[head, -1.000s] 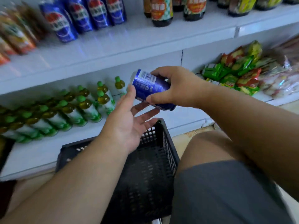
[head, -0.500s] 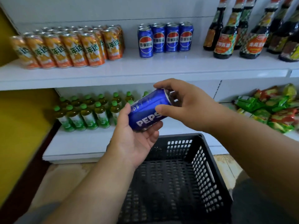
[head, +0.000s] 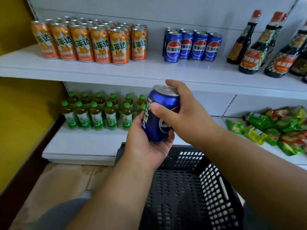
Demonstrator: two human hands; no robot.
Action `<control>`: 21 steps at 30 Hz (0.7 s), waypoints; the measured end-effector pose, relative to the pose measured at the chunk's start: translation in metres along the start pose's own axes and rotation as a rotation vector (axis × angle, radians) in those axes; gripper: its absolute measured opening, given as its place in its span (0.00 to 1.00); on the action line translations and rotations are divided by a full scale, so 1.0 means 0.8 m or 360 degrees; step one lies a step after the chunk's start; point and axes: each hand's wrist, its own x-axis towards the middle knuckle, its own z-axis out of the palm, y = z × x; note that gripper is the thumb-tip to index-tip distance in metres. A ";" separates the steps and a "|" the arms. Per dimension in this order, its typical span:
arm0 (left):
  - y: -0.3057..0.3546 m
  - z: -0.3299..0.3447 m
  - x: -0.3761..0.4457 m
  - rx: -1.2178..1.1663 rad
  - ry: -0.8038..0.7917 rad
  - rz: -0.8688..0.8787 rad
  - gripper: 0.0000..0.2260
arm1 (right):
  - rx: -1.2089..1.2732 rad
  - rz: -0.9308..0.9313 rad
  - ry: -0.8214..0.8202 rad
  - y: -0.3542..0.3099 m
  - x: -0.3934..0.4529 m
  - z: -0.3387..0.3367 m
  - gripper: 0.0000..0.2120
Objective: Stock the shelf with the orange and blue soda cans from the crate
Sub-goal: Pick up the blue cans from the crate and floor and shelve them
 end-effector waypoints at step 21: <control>-0.037 0.080 0.052 -0.0060 -0.0144 0.0130 0.19 | 0.0064 -0.0104 0.0408 0.031 0.020 -0.053 0.36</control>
